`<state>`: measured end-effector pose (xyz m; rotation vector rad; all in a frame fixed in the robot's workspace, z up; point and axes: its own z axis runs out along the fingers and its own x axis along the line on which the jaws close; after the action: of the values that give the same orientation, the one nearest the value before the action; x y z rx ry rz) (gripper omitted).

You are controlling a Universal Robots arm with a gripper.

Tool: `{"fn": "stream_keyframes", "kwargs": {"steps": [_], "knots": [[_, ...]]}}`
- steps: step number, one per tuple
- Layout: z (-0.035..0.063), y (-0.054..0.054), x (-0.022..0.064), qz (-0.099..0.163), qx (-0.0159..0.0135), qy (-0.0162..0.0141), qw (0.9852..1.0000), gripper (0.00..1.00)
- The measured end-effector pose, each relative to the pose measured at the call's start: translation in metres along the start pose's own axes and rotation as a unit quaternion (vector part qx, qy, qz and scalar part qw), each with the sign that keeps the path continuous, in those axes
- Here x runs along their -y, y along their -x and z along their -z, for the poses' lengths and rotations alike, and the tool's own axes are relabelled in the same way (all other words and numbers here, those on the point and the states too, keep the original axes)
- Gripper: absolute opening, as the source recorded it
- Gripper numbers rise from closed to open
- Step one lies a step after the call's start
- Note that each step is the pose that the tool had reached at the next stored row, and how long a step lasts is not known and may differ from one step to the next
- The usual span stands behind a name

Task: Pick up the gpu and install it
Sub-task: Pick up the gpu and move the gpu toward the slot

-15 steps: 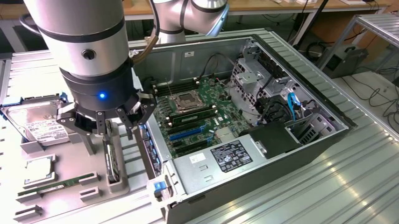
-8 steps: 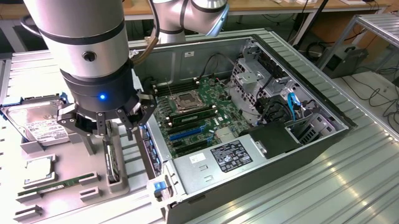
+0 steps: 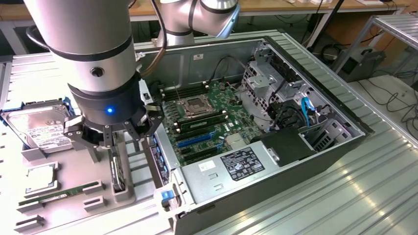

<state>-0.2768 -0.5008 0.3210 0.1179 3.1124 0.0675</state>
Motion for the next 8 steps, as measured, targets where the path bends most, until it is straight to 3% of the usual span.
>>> {"fn": "stream_keyframes", "kwargs": {"steps": [4,8], "knots": [[-0.0145,-0.001,0.0007,0.000,-0.0001,0.0000,1.0000,0.42],[-0.0158,-0.001,0.0008,0.000,-0.0001,0.0000,1.0000,0.42]]}}
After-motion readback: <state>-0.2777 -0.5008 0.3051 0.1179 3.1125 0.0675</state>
